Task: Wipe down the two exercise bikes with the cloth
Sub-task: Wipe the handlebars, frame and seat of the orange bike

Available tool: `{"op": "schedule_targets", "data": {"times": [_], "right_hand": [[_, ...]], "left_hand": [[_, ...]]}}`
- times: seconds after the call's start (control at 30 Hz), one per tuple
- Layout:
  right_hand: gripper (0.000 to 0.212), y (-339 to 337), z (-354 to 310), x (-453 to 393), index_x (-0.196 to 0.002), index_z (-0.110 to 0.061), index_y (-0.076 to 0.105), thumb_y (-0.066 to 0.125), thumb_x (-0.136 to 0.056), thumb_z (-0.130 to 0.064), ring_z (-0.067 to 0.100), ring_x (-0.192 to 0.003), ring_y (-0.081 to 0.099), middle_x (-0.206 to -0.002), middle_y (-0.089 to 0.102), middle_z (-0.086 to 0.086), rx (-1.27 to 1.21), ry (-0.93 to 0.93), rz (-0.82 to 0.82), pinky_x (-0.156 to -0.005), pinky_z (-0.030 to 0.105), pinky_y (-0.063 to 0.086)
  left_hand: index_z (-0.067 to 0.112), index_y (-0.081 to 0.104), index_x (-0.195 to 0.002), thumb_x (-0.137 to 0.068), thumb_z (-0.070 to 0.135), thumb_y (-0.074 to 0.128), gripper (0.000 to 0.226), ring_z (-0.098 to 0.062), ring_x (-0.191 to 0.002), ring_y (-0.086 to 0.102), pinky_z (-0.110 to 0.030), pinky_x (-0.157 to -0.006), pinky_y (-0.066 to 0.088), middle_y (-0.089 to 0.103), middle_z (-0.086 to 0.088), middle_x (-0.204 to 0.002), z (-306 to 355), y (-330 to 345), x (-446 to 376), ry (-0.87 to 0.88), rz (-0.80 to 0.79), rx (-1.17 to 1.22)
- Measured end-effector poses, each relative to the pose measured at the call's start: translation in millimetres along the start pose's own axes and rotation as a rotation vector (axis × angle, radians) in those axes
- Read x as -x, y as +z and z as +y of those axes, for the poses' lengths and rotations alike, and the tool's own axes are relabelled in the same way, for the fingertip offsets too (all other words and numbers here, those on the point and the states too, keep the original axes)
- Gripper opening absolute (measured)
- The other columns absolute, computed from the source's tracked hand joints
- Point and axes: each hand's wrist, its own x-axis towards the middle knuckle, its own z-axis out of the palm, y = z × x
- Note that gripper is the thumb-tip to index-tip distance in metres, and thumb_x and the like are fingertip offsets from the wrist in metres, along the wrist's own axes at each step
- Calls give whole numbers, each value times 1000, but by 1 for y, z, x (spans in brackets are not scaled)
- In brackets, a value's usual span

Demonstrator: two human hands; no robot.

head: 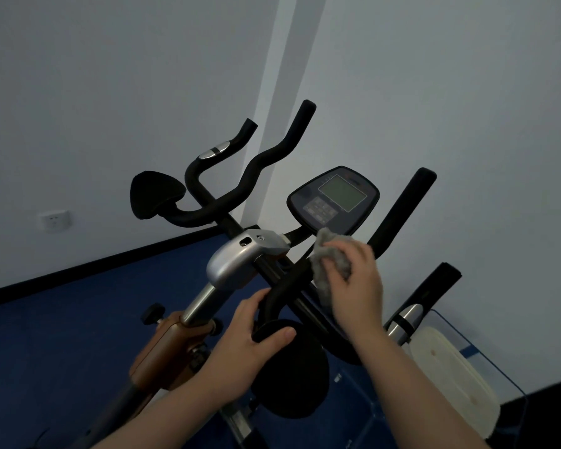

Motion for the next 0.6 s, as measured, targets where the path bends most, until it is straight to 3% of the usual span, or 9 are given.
{"op": "schedule_targets", "data": {"times": [0.1, 0.17, 0.27, 0.33, 0.4, 0.5, 0.6], "right_hand": [[25, 16, -9, 10, -96, -40, 62, 55, -84, -61, -5, -98, 51, -127, 36, -19, 43, -68, -168, -75, 10, 39], [38, 11, -11, -2, -89, -41, 61, 45, -80, -74, -9, -97, 49, -121, 36, -21, 23, -41, -167, -71, 12, 38], [20, 1, -6, -19, -100, -34, 56, 58, -89, -51, 5, -95, 52, -115, 40, -17, 73, 54, -7, -65, 14, 37], [32, 7, -7, -14, -115, -36, 46, 65, -89, -39, 3, -89, 52, -114, 42, -19, 103, 73, 58, -62, 13, 37], [45, 19, -14, -1, -125, -35, 45, 69, -87, -36, -5, -87, 49, -113, 41, -24, 59, 18, -37, -64, 7, 38], [34, 18, -15, 0, -116, -29, 58, 70, -85, -36, -2, -92, 52, -110, 44, -18, 106, -165, -222, -77, 17, 47], [30, 0, -7, -19, -113, -24, 63, 69, -86, -38, 4, -93, 50, -109, 44, -13, 85, 2, -74, -78, 30, 54]], "left_hand": [[68, 37, -118, -65, 70, 66, 61, 1, -103, 57, -34, -96, 49, 55, 9, -116, 0, 0, 0, 2, 5, -12], [69, 36, -118, -66, 71, 67, 60, -1, -103, 59, -37, -96, 50, 56, 8, -115, 0, -1, -1, -2, -11, -9], [70, 37, -118, -67, 69, 68, 60, -4, -103, 61, -39, -96, 51, 57, 6, -115, 0, -1, -1, -8, -23, 13], [67, 37, -121, -68, 68, 70, 62, -6, -104, 61, -41, -97, 51, 57, 6, -115, -1, -1, -1, -11, -21, 23], [65, 37, -123, -68, 67, 70, 63, -8, -105, 61, -43, -97, 50, 57, 6, -115, -2, -1, -1, -6, -18, 25], [68, 36, -120, -68, 68, 69, 62, -6, -105, 60, -42, -97, 50, 57, 8, -117, -2, -1, -1, -2, -15, 14], [68, 37, -120, -69, 68, 69, 61, -5, -103, 61, -41, -95, 52, 56, 8, -116, -2, -2, -1, -11, -29, 24]]}}
